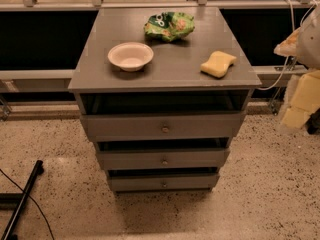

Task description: Open top drawer

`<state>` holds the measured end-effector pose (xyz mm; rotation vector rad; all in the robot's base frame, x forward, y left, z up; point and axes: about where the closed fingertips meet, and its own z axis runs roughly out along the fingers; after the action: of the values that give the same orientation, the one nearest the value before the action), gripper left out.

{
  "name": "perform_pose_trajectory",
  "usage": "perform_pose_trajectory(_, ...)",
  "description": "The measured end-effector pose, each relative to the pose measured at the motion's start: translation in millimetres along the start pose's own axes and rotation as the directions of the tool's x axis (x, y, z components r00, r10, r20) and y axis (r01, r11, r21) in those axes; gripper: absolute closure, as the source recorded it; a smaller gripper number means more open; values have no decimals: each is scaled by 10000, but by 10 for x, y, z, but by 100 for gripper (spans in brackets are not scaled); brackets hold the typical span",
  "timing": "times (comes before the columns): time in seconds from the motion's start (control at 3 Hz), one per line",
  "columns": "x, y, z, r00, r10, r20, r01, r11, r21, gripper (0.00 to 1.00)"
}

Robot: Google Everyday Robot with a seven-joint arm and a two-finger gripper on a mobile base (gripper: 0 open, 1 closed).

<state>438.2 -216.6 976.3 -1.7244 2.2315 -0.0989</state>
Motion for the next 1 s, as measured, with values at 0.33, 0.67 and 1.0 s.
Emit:
perform_pose_trajectory(0.33,0,0,0,10000,0,0,0,10000,1,0)
perform_pose_trajectory(0.67,-70,-66,169,9999,49,121,-52,9997,223,0)
perform_pose_trajectory(1.0,-268,140,365,9954,-550,783,513,9975,492,0)
